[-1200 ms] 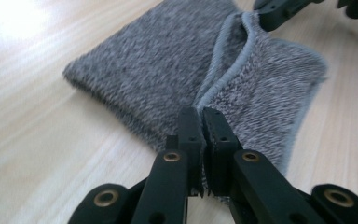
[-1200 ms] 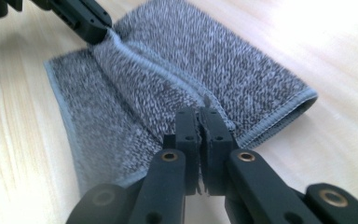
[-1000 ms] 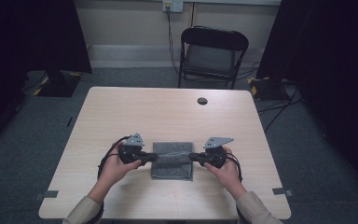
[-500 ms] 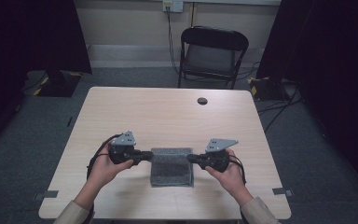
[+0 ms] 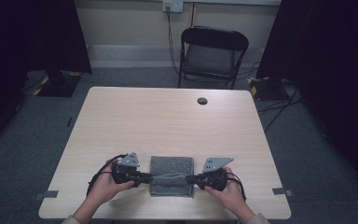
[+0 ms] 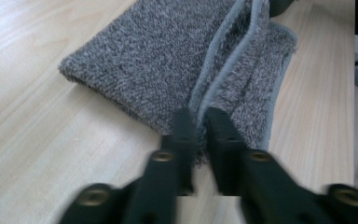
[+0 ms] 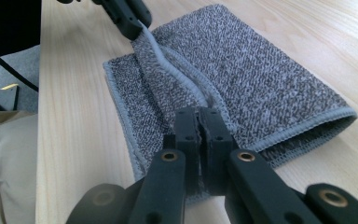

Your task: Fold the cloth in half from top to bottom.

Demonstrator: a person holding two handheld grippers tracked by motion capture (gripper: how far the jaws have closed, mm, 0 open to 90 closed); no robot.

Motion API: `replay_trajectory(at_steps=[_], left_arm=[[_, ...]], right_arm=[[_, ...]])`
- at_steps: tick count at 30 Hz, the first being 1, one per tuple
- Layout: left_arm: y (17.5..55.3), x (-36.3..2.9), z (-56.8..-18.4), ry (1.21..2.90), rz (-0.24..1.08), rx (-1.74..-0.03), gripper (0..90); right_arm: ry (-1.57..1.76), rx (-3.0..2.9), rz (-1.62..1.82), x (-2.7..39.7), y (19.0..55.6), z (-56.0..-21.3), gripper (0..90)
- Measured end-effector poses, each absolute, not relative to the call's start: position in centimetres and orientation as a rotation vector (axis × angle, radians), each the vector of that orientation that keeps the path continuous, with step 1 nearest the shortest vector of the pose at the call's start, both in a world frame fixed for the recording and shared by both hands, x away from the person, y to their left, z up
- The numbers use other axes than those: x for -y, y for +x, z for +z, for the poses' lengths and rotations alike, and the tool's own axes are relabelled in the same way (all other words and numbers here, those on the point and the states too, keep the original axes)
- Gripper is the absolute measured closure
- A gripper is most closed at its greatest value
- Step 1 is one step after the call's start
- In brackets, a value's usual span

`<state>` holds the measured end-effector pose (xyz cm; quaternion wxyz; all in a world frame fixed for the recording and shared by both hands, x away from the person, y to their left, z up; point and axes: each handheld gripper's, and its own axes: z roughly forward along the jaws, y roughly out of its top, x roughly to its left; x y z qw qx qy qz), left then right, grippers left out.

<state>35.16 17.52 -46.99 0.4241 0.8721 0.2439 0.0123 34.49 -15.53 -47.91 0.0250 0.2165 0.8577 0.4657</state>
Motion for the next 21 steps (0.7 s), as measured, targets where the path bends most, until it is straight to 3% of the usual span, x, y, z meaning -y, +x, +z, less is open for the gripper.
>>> replay_trajectory(at_steps=[4,10,15,16,17,18,20,21], left_arm=[[35.3,-16.6,-46.3,2.128,0.043,-0.562,41.4],[35.8,-13.6,-46.8,2.183,0.022,-0.483,37.4],[35.8,-11.7,-47.4,2.235,-0.004,-0.421,41.6],[35.8,-11.5,-47.4,2.242,-0.007,-0.411,46.8],[35.7,-11.4,-47.4,2.24,-0.006,-0.408,46.8],[35.7,-11.3,-47.4,2.246,-0.031,-0.404,68.3],[35.9,-11.1,-47.4,2.272,-0.007,-0.401,70.3],[36.0,-11.0,-47.2,2.275,-0.026,-0.407,79.8]], right_arm=[[0.693,-2.649,1.457,15.7,34.5,-48.0,87.5],[0.704,-2.654,1.454,15.5,34.5,-48.4,85.2],[0.717,-2.644,1.442,15.5,34.1,-48.4,74.1],[0.724,-2.636,1.423,15.5,33.9,-48.4,65.4],[0.724,-2.636,1.423,15.5,33.9,-48.4,65.4],[0.751,-2.624,1.409,15.7,33.8,-48.5,54.3],[0.772,-2.619,1.402,15.7,33.7,-48.5,48.9],[0.778,-2.619,1.388,15.8,33.7,-48.5,43.3]])
